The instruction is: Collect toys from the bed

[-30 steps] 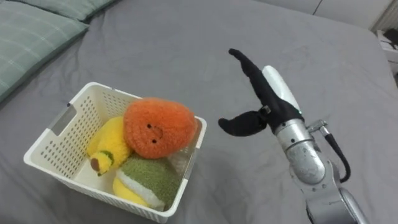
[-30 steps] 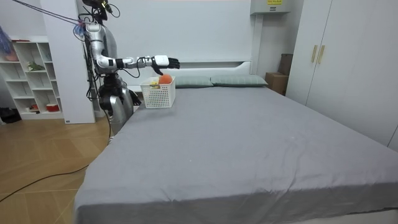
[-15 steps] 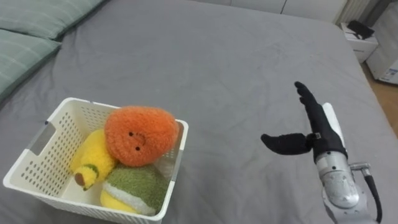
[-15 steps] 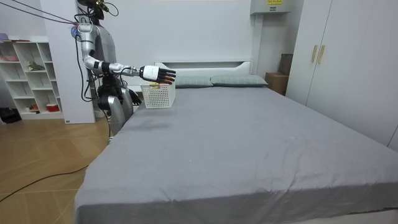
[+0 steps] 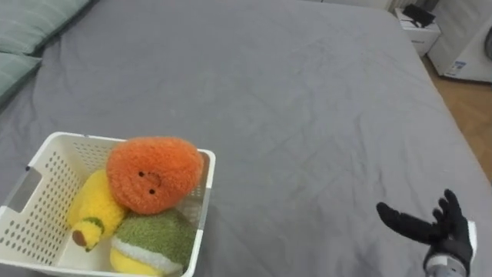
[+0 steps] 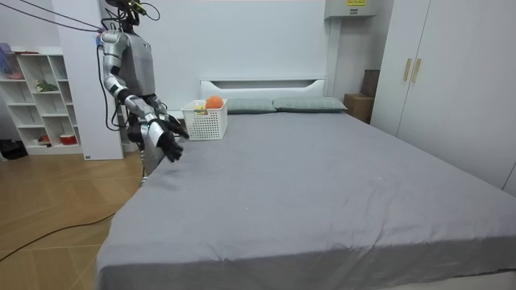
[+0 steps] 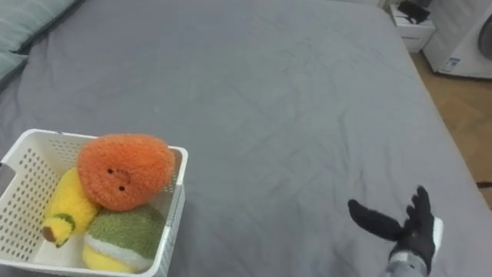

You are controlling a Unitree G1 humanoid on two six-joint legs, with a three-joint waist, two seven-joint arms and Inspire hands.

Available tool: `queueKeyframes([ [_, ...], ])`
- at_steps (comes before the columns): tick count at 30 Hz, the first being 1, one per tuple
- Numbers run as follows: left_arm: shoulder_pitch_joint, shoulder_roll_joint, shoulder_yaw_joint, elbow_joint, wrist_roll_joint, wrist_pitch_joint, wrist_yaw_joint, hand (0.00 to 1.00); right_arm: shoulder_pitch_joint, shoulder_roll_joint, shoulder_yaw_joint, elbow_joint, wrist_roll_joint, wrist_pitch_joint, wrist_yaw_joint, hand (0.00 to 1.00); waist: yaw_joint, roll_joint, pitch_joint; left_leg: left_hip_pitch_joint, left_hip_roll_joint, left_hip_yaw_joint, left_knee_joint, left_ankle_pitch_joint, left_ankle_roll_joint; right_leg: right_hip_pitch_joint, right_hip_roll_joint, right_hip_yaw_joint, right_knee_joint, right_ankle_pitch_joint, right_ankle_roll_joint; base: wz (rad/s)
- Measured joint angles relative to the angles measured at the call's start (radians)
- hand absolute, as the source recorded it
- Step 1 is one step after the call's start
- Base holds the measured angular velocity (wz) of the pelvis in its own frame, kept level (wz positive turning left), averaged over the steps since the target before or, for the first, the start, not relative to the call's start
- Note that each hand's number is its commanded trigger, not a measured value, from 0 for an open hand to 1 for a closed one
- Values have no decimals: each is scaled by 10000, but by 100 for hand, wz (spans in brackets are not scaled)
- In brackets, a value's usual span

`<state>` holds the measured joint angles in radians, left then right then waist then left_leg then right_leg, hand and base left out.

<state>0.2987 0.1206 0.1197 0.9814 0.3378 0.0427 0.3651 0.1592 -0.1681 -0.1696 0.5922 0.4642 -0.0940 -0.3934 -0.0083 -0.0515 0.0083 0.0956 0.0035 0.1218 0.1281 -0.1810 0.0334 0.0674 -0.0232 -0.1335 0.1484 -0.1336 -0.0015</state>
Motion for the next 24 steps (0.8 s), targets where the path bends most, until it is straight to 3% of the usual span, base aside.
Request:
queueKeyframes([
  [2,31,-42,93,260,-35,1,3,0,12,58,-246,1388,1677,-39,-22,0,-173,89,-56,49,-1,94,60,-97,-7,36,48,190,-10,-55,11,-14],
  [6,41,-196,688,382,-113,-1,5,0,238,341,-912,3186,2664,-28,61,0,-472,135,-65,28,-6,148,75,-119,-19,28,77,240,-52,-78,-2,-5],
  [7,36,-227,807,494,-116,-5,4,0,298,383,-1162,3786,2767,-5,37,0,-523,162,-101,30,-10,152,68,-125,-26,14,77,255,-37,-107,5,-4],
  [10,44,-344,1225,562,-118,-2,-19,0,544,449,-1656,4778,2734,30,37,0,-653,218,-135,62,-7,186,68,-144,-42,2,79,272,43,-170,-5,-2],
  [14,72,-356,1534,600,-115,13,-69,0,708,611,-2077,5856,2819,268,202,0,-712,248,-97,285,3,151,50,-177,-68,176,83,257,33,-238,-13,0],
  [21,108,-365,1527,629,-105,223,-272,0,666,700,-1952,6824,2728,883,1004,0,-686,252,-113,333,7,153,70,-239,-61,178,66,245,74,-313,-4,0],
  [24,81,-369,1526,617,-63,302,-331,0,581,699,-1509,6977,1783,1220,1519,0,-669,230,-135,312,0,125,79,-239,-62,147,77,258,74,-307,-9,0],
])
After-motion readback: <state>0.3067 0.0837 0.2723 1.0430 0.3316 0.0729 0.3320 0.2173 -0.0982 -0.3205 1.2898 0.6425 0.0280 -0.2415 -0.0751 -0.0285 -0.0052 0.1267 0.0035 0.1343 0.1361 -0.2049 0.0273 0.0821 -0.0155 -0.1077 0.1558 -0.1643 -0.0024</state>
